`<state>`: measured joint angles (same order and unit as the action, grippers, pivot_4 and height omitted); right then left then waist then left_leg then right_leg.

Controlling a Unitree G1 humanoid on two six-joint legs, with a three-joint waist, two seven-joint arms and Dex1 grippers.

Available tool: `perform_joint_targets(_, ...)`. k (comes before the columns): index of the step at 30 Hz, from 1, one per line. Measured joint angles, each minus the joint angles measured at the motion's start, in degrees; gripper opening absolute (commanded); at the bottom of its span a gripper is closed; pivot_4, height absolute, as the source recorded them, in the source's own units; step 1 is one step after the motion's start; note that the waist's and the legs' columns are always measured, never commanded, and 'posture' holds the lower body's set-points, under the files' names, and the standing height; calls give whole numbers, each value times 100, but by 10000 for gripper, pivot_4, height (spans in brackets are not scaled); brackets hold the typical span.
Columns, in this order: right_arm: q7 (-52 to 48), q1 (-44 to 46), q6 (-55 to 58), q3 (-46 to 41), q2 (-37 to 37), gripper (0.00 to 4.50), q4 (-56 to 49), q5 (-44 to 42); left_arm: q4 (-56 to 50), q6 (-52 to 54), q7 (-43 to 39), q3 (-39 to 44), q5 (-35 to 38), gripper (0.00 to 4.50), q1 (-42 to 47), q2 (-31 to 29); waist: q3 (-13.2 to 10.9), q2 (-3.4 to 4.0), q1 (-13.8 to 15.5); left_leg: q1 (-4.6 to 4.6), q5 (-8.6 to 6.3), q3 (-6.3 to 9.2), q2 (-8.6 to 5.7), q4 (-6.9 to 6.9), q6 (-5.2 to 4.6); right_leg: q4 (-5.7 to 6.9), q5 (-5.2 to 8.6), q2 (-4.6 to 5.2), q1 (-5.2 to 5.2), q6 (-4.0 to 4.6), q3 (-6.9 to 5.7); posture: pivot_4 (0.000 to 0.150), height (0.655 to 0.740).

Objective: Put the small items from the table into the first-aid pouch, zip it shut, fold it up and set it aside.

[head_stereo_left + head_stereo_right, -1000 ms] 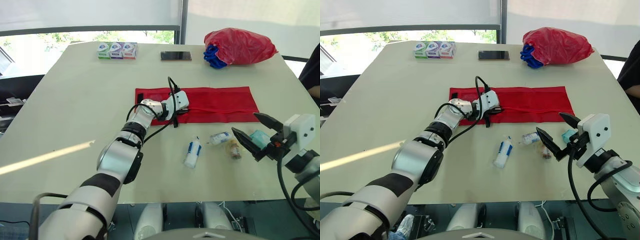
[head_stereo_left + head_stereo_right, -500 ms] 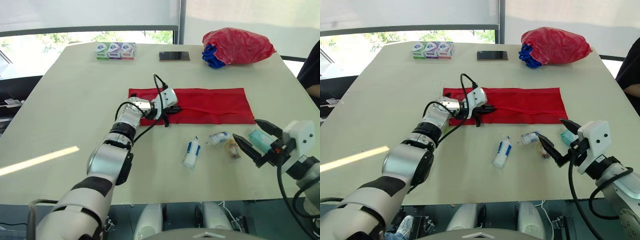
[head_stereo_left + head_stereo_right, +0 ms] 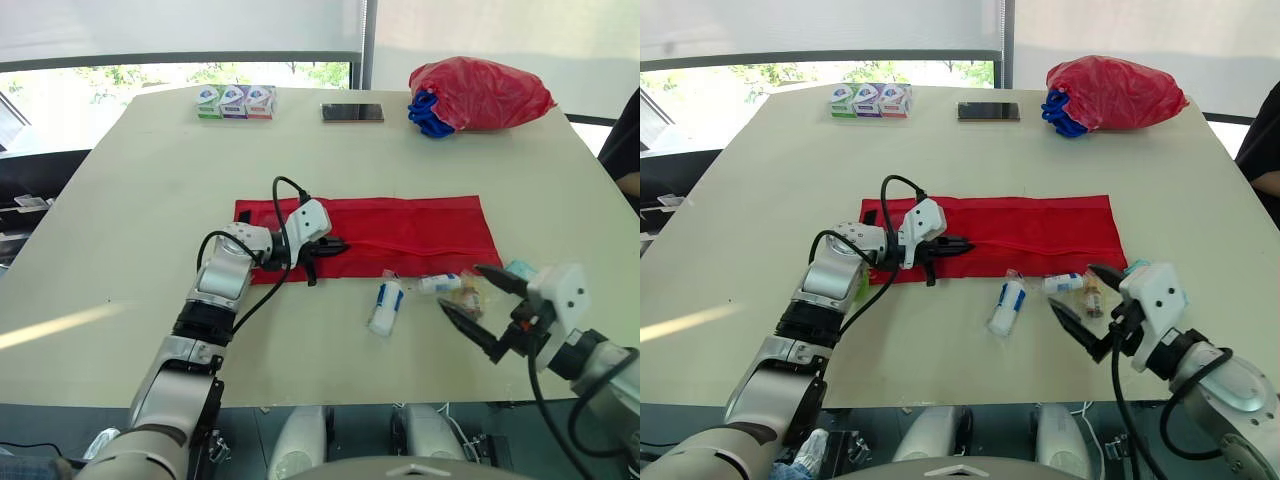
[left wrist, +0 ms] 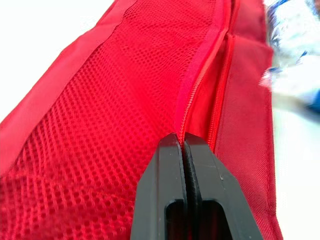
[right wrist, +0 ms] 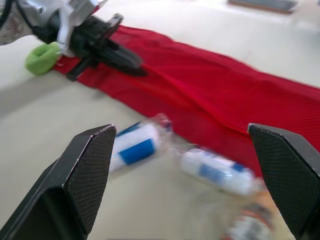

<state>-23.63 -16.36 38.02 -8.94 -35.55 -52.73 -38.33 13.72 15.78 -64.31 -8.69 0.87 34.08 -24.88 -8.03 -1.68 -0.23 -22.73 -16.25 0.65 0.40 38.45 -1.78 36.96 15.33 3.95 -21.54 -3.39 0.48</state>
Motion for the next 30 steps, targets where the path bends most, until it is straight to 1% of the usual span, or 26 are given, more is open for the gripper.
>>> perform_joint_targets(4, 70, 205, 75, 586, 16, 45000, -8, 199, -204, 233, 103, -83, 94, 338, -74, -11, 0, 0, -6, 2, 0, -1, -4, 0, 0, 0, 0, -2, 0, 0, 0, 1500, 7400)
perform_joint_targets(8, 46, 425, 202, 854, -58, 45000, 43, 290, -192, 246, 122, -88, 113, 338, -78, -59, 0, 0, -16, 2, 0, -1, -6, 0, 0, 0, 0, -2, -1, 0, 0, 1500, 7400)
perform_joint_targets(12, -383, 1054, 151, 1571, -420, 45000, 450, 816, 112, 111, 172, -95, 116, 338, 68, -85, 0, 0, -29, 4, 0, -1, -11, 0, 0, 0, 0, -4, -1, 0, -1, 1500, 7400)
perform_joint_targets(15, -701, 1343, -6, 1621, -514, 45000, 754, 933, 181, 23, 145, -104, 125, 338, 87, -94, 0, 0, -31, 4, 0, -3, -11, 0, 0, -1, 0, -4, 0, 0, 0, 1500, 7400)
perform_joint_targets(19, -1580, 1984, -490, 1762, -952, 45000, 1427, 1212, 321, -138, 33, -142, 165, 338, 131, -98, 0, 0, -25, 4, 0, -2, -11, 1, 0, -1, 0, -4, 0, 0, -2, 1500, 7400)
perform_joint_targets(20, -1948, 2304, -679, 1911, -1042, 45000, 1780, 1342, 386, -199, -11, -136, 174, 338, 151, -115, 0, -1, -30, 4, 0, -3, -10, 4, 0, -2, 0, -5, 0, 0, -2, 1500, 7400)
perform_joint_targets(25, -3193, 3400, -1388, 2511, -1230, 45000, 2846, 1898, 650, -447, -73, -148, 194, 338, 251, -97, -1, 2, -43, 4, 1, -5, -11, 5, 1, -1, 0, -5, -1, 0, -1, 1500, 7400)
perform_joint_targets(26, -3633, 3764, -1617, 2750, -1284, 45000, 3182, 2077, 760, -527, -82, -151, 193, 338, 294, -98, -2, 2, -42, 4, 1, -5, -11, 5, 2, -1, 0, -5, -1, 0, -1, 1500, 7400)
perform_joint_targets(28, -3988, 4087, -1790, 2905, -1291, 45000, 3441, 2215, 827, -600, -89, -154, 192, 338, 323, -98, -2, 3, -41, 3, 1, -5, -11, 8, 2, -2, 0, -5, -2, 0, -1, 1500, 7400)
perform_joint_targets(30, -4468, 4614, -2034, 3155, -1254, 45000, 3879, 2426, 916, -671, -103, -163, 190, 338, 366, -106, -3, 3, -46, 3, 5, -6, -11, 8, 8, -2, 0, -5, -2, 1, -1, 1500, 7400)
